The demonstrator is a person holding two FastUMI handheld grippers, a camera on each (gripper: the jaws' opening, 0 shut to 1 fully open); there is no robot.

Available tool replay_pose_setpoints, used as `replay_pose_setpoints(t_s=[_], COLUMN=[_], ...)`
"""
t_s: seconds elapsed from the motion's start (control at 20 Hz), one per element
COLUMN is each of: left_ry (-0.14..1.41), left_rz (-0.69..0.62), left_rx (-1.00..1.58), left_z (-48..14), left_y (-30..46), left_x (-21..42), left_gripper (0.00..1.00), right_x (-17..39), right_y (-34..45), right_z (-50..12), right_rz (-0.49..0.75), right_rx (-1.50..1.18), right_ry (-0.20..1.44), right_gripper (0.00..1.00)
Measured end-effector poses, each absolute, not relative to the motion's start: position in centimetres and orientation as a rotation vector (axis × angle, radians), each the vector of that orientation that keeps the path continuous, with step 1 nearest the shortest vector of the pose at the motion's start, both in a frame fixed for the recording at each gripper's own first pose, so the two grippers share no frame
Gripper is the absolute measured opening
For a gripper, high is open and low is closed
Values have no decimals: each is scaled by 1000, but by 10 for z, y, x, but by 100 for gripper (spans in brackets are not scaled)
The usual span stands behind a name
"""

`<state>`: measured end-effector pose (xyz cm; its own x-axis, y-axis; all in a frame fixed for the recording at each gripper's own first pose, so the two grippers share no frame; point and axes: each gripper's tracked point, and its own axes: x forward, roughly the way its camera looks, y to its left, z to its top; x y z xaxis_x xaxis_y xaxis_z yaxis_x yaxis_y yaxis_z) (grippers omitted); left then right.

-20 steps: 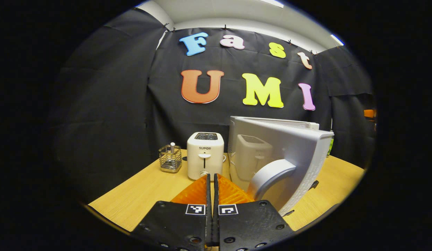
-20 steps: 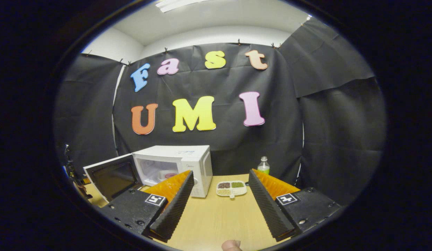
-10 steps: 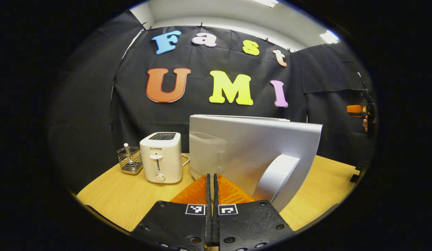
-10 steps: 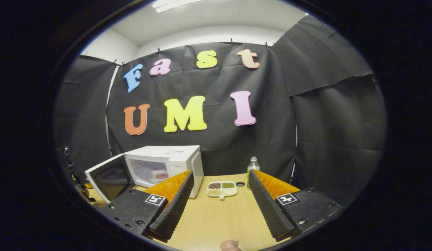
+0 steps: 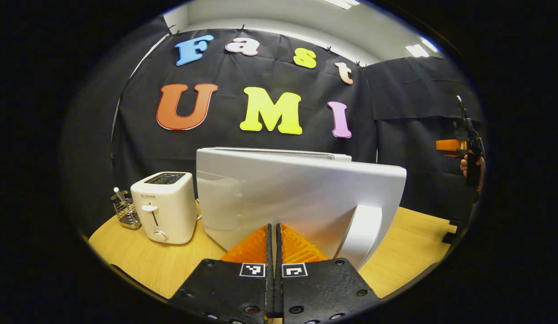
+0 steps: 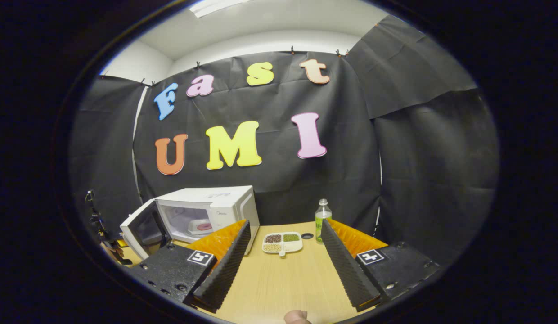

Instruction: Open the microwave oven with the left hand, put the food in, and close the microwave oven.

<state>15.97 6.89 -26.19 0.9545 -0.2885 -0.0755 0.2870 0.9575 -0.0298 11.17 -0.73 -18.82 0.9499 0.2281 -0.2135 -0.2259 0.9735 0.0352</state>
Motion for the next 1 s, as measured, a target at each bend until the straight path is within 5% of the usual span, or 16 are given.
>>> replay_pose_setpoints(t_s=[0.15, 0.2, 0.3, 0.4, 0.45, 0.65, 0.7, 0.8, 1.0], left_ry=[86, 89, 99, 99, 99, 103, 99, 107, 110], left_rz=[-325, -333, -354, -369, -372, -338, -327, -315, -287], left_rx=[-13, -14, -23, -14, -6, 23, 39, 60, 46], left_z=[-264, -264, -265, -265, -266, -268, -267, -269, -267], left_y=[47, 42, 28, 13, 5, -11, -14, -21, -33], left_x=[174, 180, 190, 202, 209, 238, 245, 259, 287], left_gripper=[0, 0, 0, 0, 0, 0, 0, 0, 0], right_x=[117, 118, 123, 128, 131, 140, 142, 146, 155], right_y=[-11, -13, -16, -19, -21, -27, -27, -30, -33], right_z=[-191, -194, -201, -208, -210, -220, -222, -226, -239], right_rz=[228, 227, 225, 223, 226, 232, 235, 242, 257], right_rx=[7, 9, 15, 21, 24, 34, 35, 40, 61], right_ry=[214, 218, 231, 242, 246, 252, 251, 252, 264], right_gripper=[91, 100, 91, 92, 100, 100, 91, 100, 100])
